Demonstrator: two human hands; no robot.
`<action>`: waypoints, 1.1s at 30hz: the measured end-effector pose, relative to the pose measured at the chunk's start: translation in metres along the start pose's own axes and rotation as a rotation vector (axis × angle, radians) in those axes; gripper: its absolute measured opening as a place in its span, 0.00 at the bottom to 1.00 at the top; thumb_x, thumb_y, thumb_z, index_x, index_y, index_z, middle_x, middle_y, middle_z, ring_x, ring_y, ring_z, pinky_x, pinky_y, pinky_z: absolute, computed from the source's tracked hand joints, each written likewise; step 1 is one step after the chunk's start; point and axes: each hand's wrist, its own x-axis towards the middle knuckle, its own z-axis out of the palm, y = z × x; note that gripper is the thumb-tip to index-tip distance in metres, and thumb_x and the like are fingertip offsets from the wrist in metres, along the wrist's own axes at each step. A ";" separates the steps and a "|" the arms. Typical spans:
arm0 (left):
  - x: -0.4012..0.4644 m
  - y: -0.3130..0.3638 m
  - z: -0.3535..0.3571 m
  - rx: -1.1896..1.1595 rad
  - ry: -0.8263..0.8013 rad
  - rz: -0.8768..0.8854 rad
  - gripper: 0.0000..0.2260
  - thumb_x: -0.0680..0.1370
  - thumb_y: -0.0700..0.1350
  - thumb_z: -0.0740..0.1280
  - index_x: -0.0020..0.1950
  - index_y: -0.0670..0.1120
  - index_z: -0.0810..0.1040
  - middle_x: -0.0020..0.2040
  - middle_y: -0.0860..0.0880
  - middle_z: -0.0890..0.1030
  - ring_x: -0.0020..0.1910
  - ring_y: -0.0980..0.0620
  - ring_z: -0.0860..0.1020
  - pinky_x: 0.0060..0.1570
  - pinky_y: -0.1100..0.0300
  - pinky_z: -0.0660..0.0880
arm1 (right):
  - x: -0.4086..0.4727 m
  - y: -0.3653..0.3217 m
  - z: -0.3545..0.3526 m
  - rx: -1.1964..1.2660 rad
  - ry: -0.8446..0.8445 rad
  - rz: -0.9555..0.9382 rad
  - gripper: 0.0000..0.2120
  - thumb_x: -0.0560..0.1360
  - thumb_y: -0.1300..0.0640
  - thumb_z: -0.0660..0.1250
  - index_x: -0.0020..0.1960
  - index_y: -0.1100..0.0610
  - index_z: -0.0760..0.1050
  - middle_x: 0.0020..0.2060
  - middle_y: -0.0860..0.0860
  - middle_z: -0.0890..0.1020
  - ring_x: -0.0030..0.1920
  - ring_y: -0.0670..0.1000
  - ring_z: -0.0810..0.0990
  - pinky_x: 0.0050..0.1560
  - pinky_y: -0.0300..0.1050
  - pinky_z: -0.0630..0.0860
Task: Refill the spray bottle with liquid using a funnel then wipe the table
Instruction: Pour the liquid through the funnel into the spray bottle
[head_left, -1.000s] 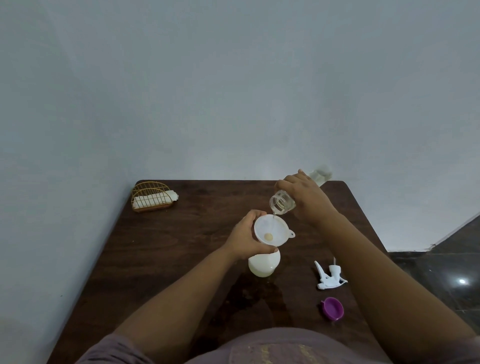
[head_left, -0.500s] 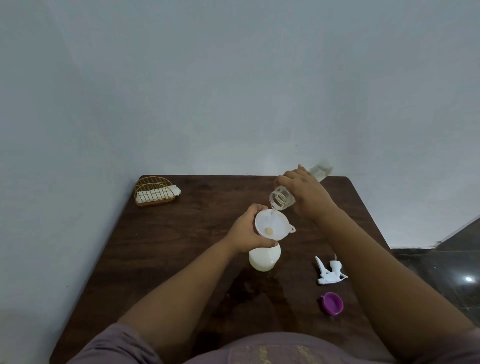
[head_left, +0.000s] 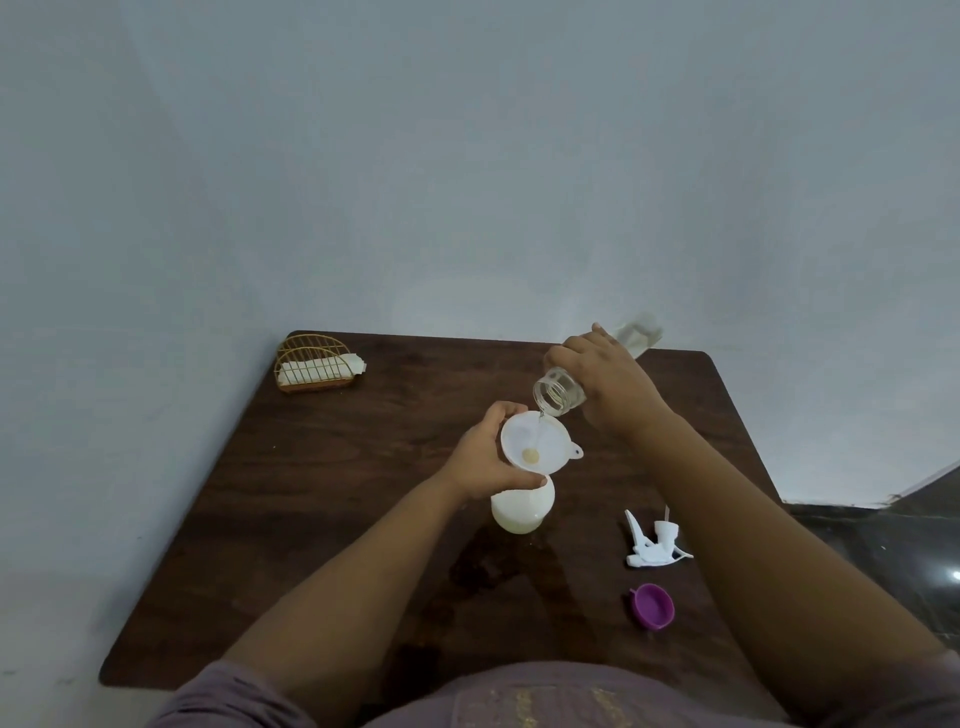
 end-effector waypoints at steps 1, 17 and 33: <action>0.000 0.000 0.000 0.001 0.001 -0.001 0.37 0.65 0.47 0.80 0.68 0.54 0.65 0.62 0.54 0.72 0.60 0.50 0.74 0.58 0.55 0.77 | 0.000 0.000 0.000 0.000 0.002 -0.005 0.23 0.62 0.72 0.69 0.54 0.55 0.76 0.45 0.52 0.79 0.51 0.57 0.77 0.72 0.52 0.56; -0.004 0.005 0.005 0.001 0.046 -0.027 0.37 0.65 0.46 0.81 0.69 0.53 0.65 0.63 0.52 0.73 0.61 0.50 0.74 0.56 0.57 0.76 | -0.002 0.006 0.001 0.028 0.028 -0.068 0.21 0.62 0.72 0.67 0.52 0.55 0.75 0.43 0.52 0.78 0.48 0.56 0.76 0.70 0.53 0.58; -0.008 0.008 0.007 -0.020 0.056 -0.037 0.36 0.66 0.45 0.80 0.68 0.53 0.65 0.63 0.53 0.72 0.61 0.50 0.73 0.57 0.57 0.77 | 0.006 0.008 -0.001 0.018 0.041 -0.098 0.21 0.61 0.72 0.69 0.50 0.55 0.75 0.42 0.52 0.78 0.46 0.56 0.76 0.68 0.54 0.62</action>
